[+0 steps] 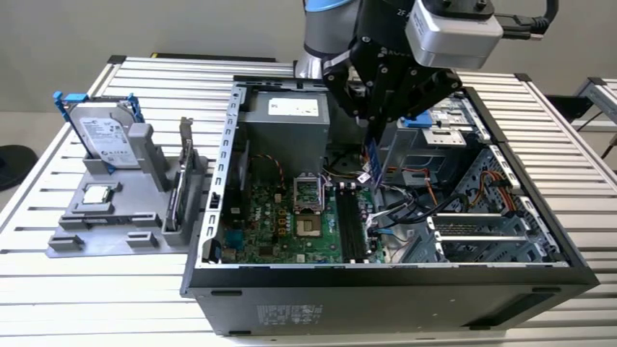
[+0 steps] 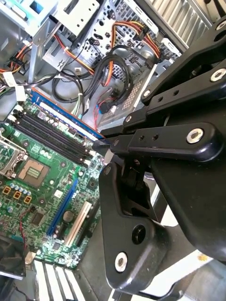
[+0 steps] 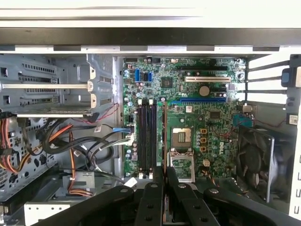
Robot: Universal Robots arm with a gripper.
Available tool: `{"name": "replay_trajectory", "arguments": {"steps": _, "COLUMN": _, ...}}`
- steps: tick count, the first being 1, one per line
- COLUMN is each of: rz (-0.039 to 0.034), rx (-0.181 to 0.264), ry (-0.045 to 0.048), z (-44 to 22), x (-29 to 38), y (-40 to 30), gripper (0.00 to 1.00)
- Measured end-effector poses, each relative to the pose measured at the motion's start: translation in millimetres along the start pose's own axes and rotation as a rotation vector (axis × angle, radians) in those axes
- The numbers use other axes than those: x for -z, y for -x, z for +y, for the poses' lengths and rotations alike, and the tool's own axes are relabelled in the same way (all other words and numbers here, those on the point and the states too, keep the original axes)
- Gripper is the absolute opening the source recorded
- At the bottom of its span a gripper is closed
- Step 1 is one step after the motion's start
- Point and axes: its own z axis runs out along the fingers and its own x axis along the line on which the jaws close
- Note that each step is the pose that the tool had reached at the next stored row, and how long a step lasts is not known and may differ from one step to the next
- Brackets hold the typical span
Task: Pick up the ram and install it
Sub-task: 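Insert the ram into the slot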
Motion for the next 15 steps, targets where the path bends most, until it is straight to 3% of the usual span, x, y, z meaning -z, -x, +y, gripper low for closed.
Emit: {"name": "replay_trajectory", "arguments": {"steps": 15, "rz": 0.0000, "rx": 0.000, "ry": -0.0001, "z": 0.3, "x": -6.7, "y": -0.4, "gripper": 0.00}}
